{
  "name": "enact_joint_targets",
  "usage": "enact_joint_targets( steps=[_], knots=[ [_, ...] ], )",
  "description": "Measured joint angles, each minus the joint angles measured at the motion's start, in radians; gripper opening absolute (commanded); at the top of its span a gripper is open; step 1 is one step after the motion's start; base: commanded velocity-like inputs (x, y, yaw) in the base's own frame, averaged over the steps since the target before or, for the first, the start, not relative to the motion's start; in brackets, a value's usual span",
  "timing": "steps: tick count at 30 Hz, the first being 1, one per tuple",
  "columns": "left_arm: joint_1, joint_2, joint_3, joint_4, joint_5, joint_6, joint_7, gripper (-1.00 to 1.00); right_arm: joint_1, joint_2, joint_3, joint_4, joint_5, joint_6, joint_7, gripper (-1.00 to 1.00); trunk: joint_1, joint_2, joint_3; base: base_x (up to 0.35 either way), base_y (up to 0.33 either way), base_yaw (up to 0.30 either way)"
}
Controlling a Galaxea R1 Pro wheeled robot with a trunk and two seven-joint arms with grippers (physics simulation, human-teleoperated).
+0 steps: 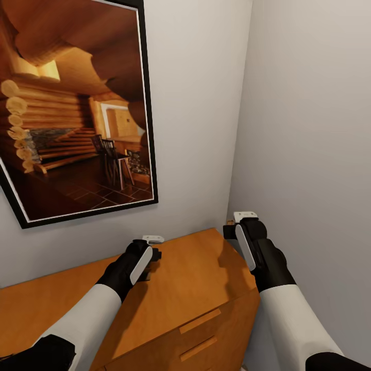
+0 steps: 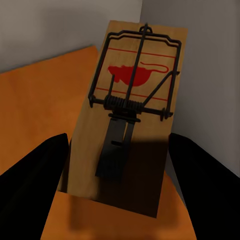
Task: Take the four mousetraps from the cabinet in the bathroom and place them on the bathroom floor. Make sure all four end up on the same floor surface, and ensure that at least two of them are either under or directly next to the same bathroom sink.
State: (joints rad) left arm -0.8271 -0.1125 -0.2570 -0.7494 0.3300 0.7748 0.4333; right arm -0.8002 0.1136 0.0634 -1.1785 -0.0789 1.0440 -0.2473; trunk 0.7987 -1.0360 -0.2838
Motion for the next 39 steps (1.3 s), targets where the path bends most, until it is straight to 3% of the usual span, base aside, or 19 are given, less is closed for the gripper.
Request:
enact_joint_targets(
  steps=[39],
  knots=[
    [0.0, -0.002, -0.001, 0.002, 0.002, 0.001, 0.002, 1.0, 0.0, 0.0, 0.0, 0.003, 0.0, 0.0, 0.001, -1.0, 0.0, 0.0, 0.0, 0.0, 0.0, 0.0]
  ],
)
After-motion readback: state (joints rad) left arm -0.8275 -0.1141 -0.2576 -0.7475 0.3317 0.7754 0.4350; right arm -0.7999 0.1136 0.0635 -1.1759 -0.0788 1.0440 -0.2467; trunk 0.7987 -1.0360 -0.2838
